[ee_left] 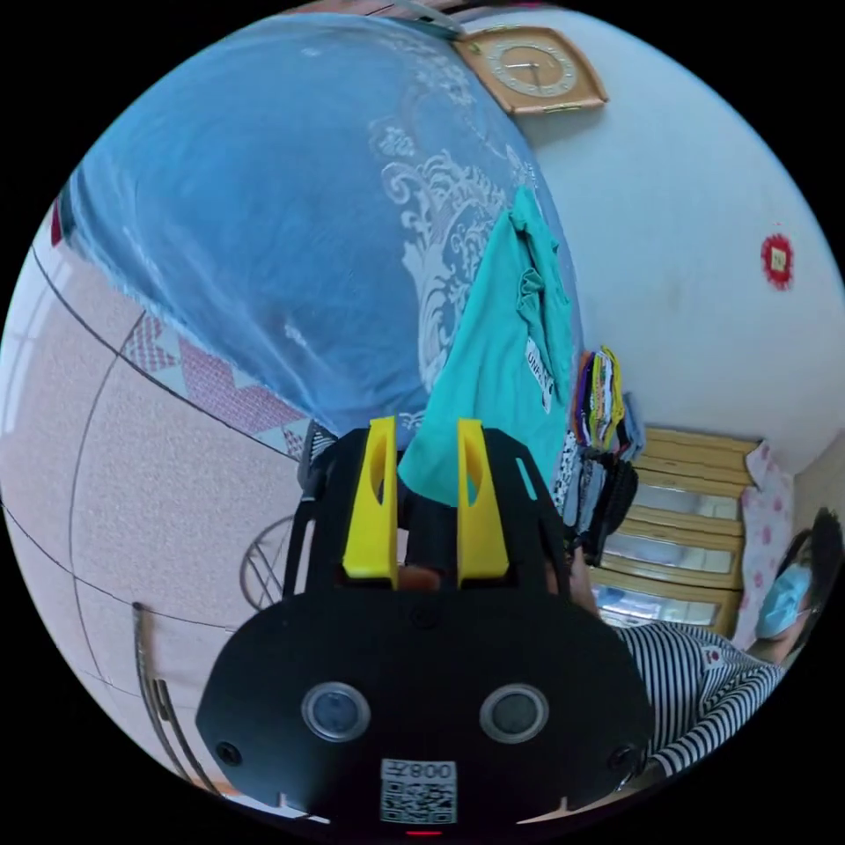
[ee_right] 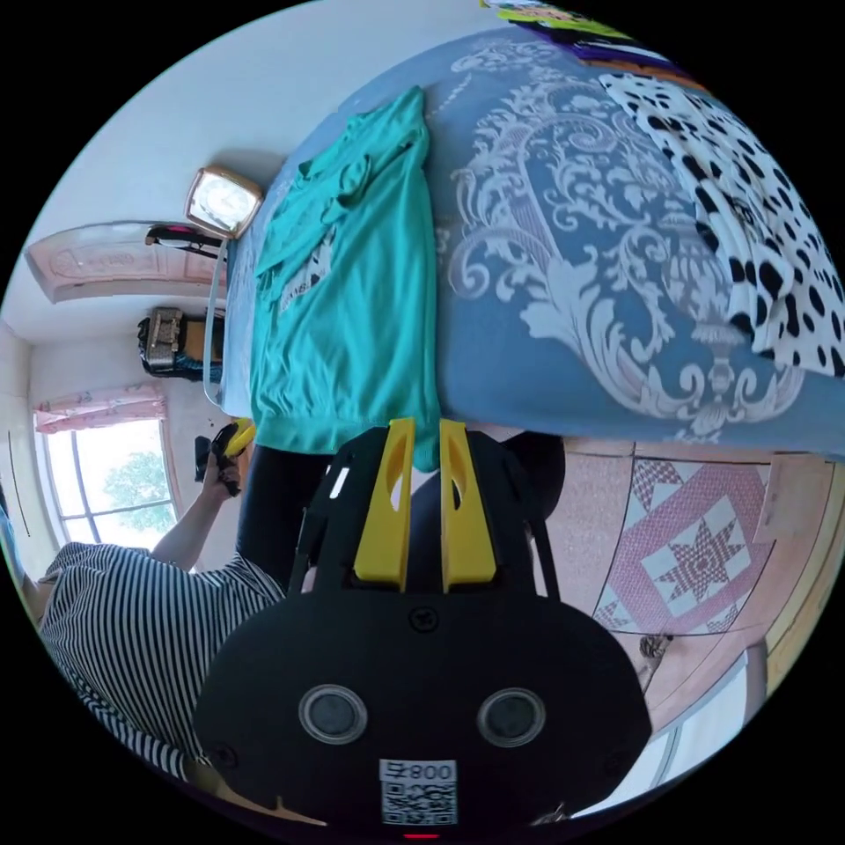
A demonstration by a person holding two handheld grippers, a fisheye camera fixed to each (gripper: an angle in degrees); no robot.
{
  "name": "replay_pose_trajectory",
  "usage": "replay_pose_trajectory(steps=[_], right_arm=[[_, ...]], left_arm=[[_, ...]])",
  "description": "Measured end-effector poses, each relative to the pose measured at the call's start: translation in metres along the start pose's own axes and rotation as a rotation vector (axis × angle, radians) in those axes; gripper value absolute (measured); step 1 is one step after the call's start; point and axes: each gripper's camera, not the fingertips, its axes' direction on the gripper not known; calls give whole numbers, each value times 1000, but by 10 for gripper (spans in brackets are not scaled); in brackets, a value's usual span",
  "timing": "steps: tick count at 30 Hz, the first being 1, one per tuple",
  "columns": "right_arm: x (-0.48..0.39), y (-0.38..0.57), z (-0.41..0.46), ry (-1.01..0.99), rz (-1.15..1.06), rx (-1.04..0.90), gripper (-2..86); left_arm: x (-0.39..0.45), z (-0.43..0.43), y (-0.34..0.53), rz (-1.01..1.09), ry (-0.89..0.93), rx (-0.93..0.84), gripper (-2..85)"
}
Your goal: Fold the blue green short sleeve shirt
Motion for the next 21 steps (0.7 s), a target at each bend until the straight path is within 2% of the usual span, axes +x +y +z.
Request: replay_pose_trajectory(steps=[2, 16, 21], right_arm=[[8, 12, 13, 12, -5, -25, 65], [36, 14, 78, -42, -20, -158, 68], [42, 17, 90, -54, -29, -193, 58]], left_arm=[[-16, -3, 5, -37, 62, -32, 114], [6, -37, 9, -26, 72, -92, 120], [18, -47, 15, -26, 135, -92, 104]])
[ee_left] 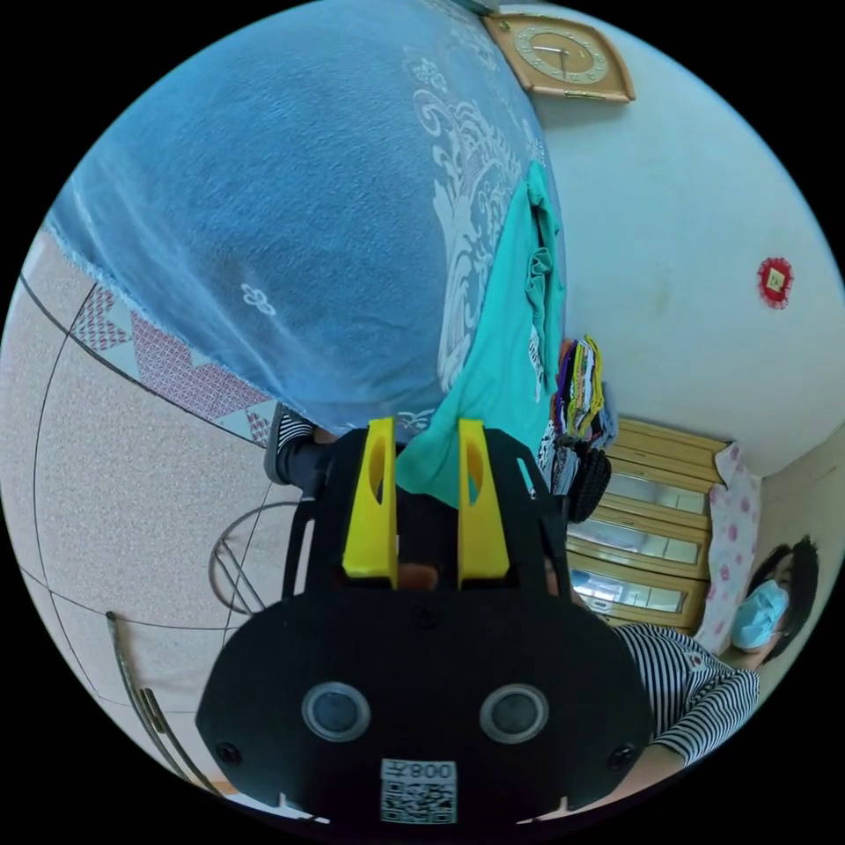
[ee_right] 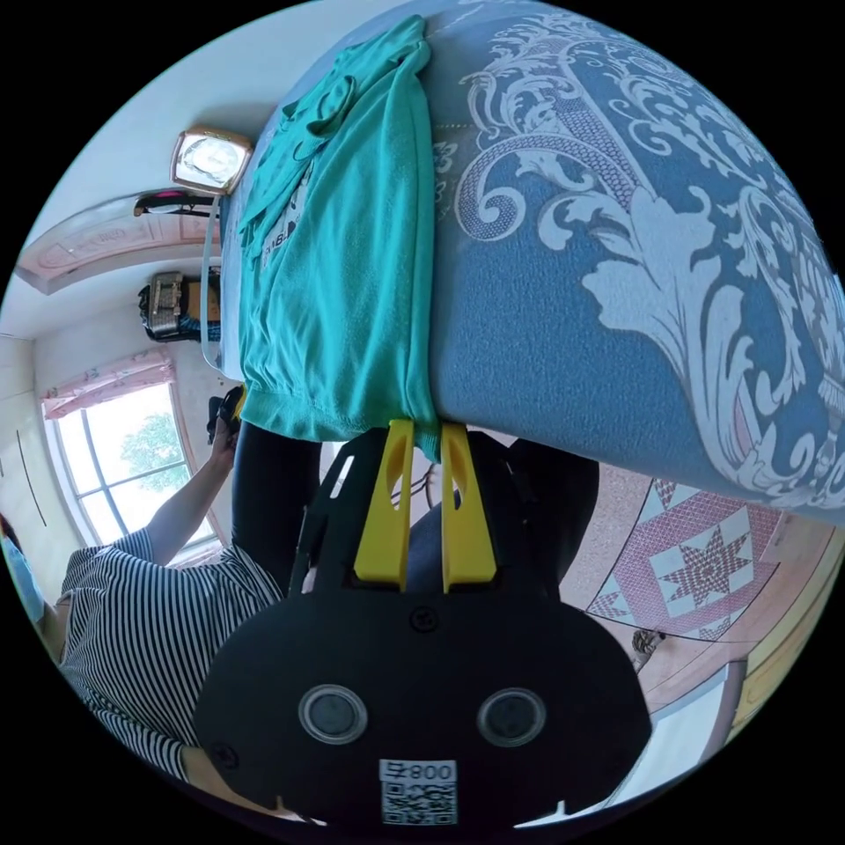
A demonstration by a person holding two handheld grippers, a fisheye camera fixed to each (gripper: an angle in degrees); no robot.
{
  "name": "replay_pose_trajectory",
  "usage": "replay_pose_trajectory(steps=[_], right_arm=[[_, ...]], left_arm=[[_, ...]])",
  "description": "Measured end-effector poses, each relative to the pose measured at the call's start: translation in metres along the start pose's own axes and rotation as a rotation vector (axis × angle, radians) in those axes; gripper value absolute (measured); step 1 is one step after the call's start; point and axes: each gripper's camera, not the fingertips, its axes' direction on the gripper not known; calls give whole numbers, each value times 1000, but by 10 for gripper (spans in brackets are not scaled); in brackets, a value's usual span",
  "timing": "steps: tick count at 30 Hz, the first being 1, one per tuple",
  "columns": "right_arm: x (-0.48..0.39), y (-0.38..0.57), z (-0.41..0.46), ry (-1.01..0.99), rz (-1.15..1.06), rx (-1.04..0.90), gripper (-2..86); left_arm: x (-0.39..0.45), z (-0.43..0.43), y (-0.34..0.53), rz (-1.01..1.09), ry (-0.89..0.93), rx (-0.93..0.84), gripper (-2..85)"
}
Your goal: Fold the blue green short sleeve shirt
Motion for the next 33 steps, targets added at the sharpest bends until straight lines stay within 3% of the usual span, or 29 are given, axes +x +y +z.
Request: replay_pose_trajectory(steps=[7, 18, 25, 33], right_arm=[[14, 20, 12, -44, 10, 5, 34], [27, 57, 26, -52, 21, 28, 20], [35, 78, 34, -34, 28, 23, 18], [43, 123, 24, -61, -20, 55, 15]], left_arm=[[26, -25, 30, -5, 100, 51, 70], [85, -48, 47, 28, -3, 33, 115], [129, -60, 58, 44, 109, 38, 41], [192, -110, 96, 95, 227, 124, 19]])
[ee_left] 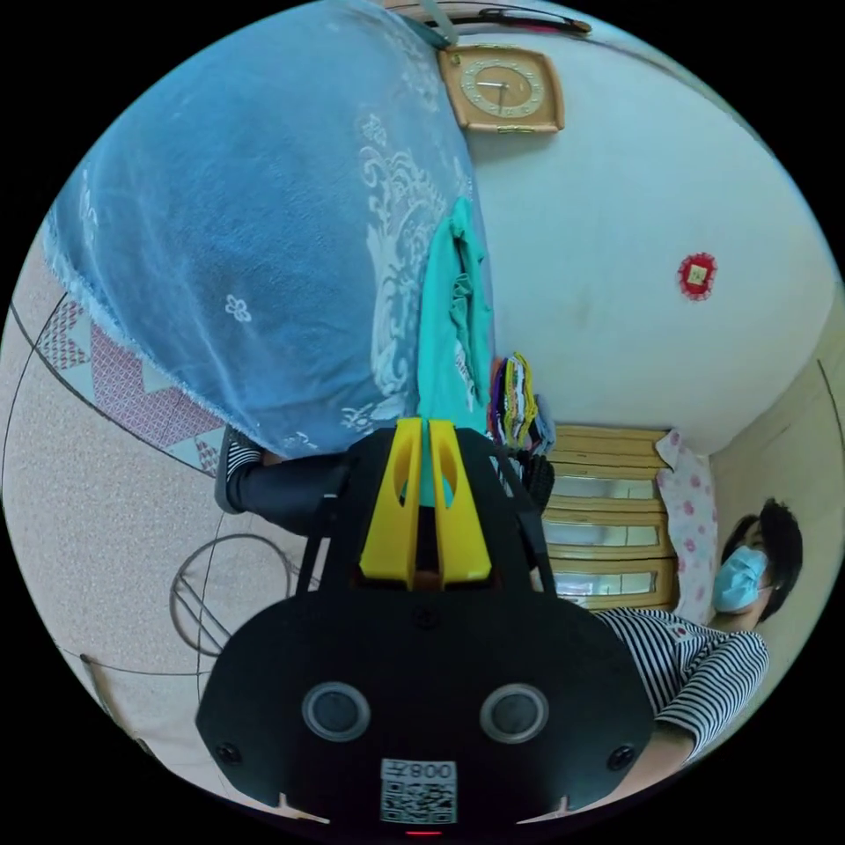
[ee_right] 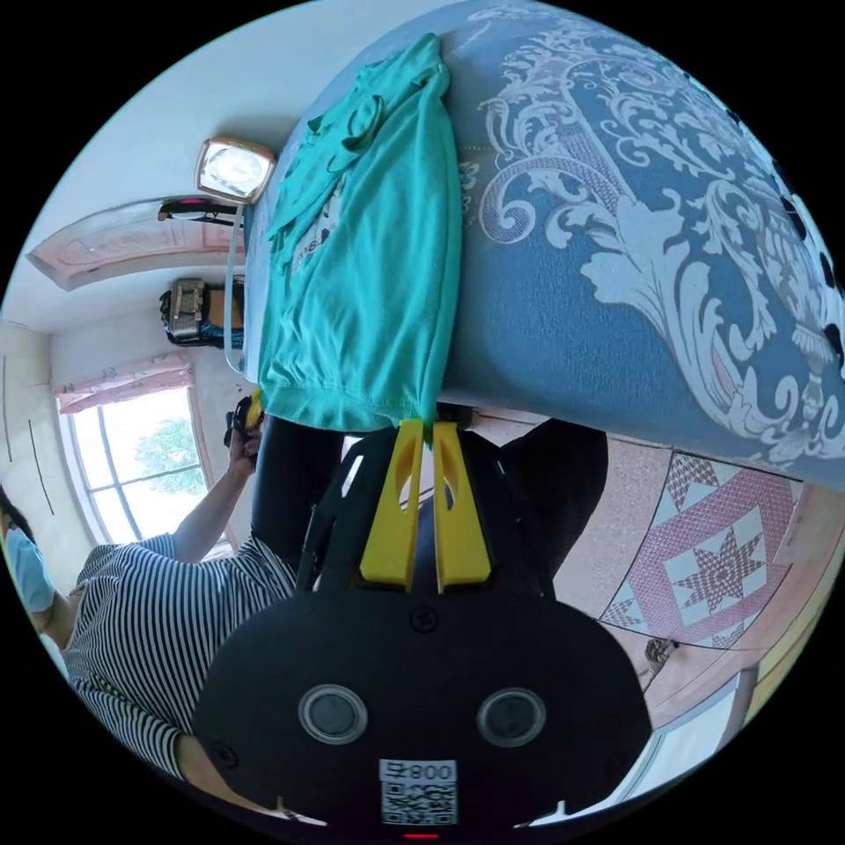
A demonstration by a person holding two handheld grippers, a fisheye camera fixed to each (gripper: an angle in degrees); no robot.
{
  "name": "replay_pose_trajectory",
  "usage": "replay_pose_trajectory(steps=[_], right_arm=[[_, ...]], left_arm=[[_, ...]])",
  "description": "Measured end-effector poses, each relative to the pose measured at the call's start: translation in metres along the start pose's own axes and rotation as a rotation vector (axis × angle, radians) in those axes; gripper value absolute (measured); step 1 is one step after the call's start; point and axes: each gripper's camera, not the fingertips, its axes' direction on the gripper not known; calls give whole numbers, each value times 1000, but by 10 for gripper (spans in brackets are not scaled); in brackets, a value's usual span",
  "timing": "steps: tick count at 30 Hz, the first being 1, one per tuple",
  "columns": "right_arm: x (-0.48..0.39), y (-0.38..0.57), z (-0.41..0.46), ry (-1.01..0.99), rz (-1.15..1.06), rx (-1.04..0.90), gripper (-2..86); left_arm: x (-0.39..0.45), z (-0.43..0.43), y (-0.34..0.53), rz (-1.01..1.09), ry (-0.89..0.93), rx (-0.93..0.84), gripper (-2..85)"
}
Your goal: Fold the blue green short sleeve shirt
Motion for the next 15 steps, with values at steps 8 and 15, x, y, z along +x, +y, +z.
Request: replay_pose_trajectory(steps=[8, 15], right_arm=[[-7, 55, -56, -133, -130, 130, 12], [-21, 82, -88, -165, -237, 198, 10]], left_arm=[[127, -26, -5, 167, 106, 16, 14], [209, -42, -9, 247, 181, 48, 12]])
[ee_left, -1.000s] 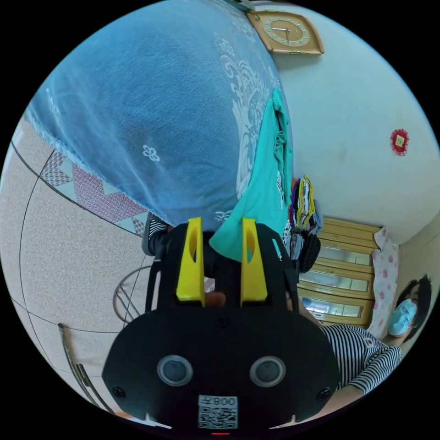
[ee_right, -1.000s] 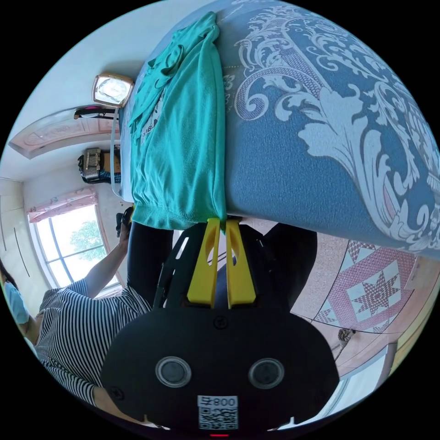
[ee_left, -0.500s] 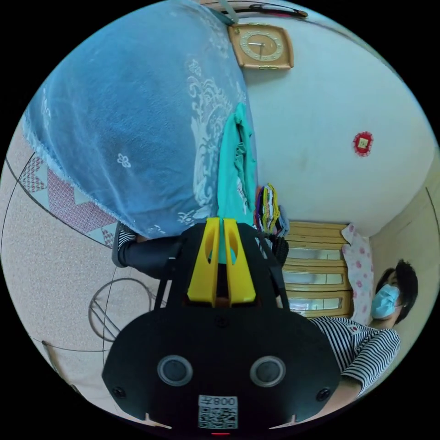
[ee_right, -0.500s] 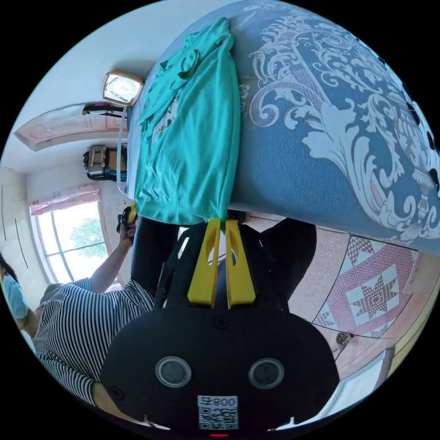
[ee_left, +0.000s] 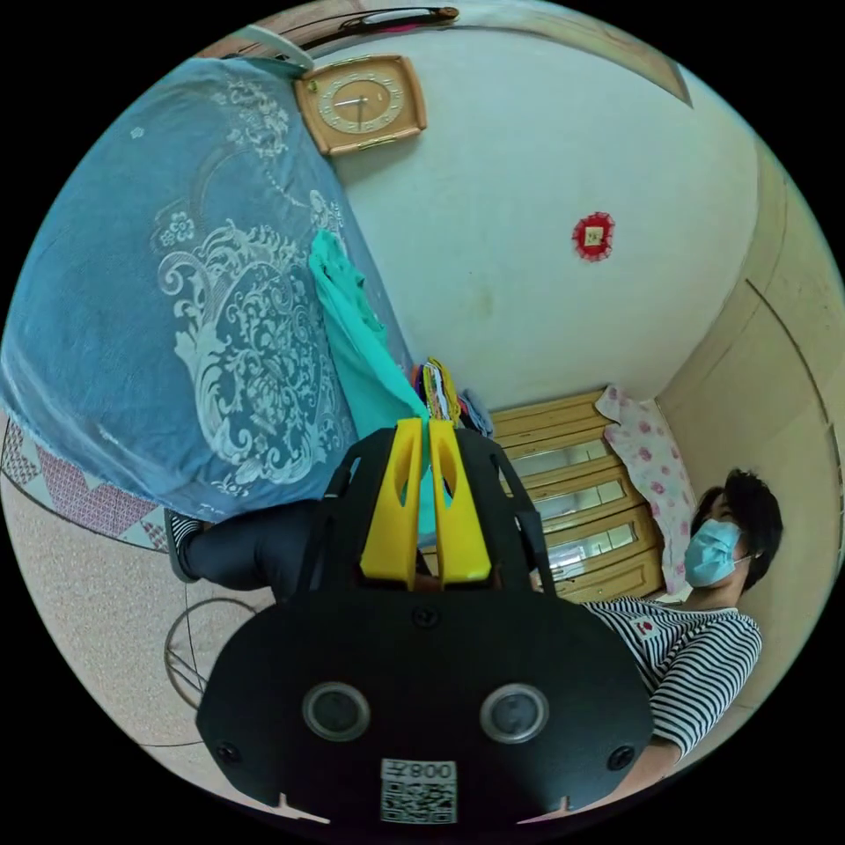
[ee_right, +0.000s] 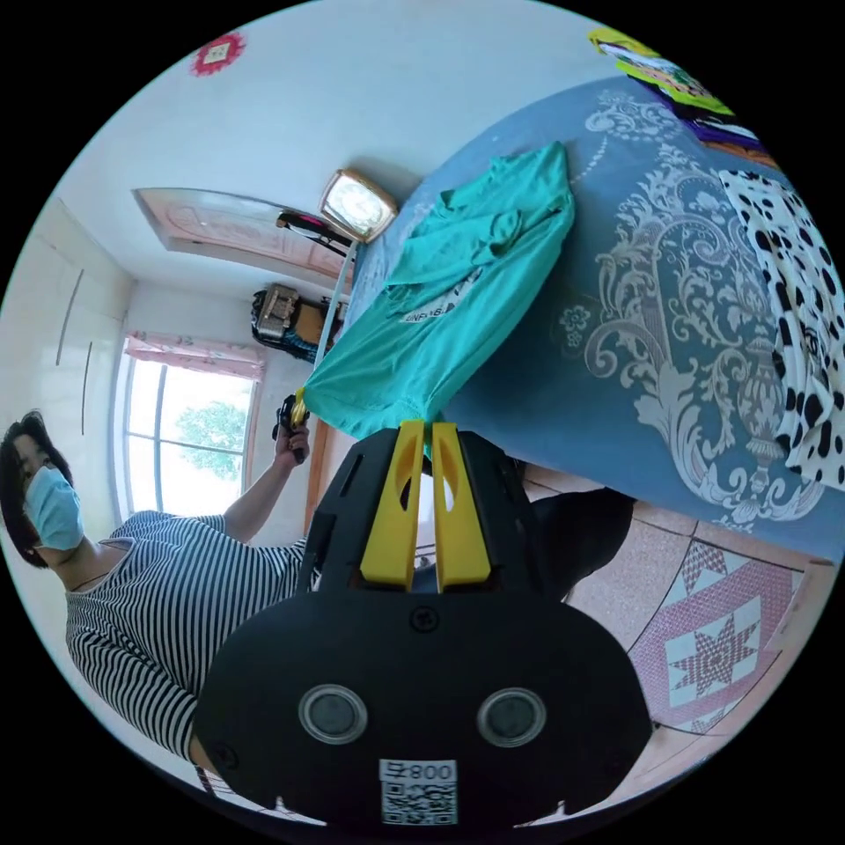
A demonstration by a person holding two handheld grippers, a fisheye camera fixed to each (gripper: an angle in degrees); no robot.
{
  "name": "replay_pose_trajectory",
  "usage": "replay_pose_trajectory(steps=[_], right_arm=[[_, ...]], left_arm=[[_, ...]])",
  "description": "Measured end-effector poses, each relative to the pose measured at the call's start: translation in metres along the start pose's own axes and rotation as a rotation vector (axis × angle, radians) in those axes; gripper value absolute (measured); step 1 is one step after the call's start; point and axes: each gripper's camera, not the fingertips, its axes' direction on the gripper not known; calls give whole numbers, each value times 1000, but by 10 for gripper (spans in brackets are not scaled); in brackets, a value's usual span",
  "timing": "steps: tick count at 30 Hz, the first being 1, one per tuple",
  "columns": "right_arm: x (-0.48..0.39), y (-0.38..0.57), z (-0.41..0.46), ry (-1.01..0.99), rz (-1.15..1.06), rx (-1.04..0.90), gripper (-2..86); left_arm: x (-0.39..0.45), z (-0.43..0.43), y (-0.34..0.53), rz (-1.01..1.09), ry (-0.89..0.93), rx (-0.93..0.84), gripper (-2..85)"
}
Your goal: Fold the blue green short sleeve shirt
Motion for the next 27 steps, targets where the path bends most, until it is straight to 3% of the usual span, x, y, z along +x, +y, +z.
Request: replay_pose_trajectory(steps=[8, 27], right_arm=[[-15, 54, -39, -22, -86, 60, 6], [-2, 210, -87, -182, -194, 123, 3]], left_arm=[[68, -13, 9, 63, 51, 6, 11], [124, -100, 81, 117, 165, 80, 10]])
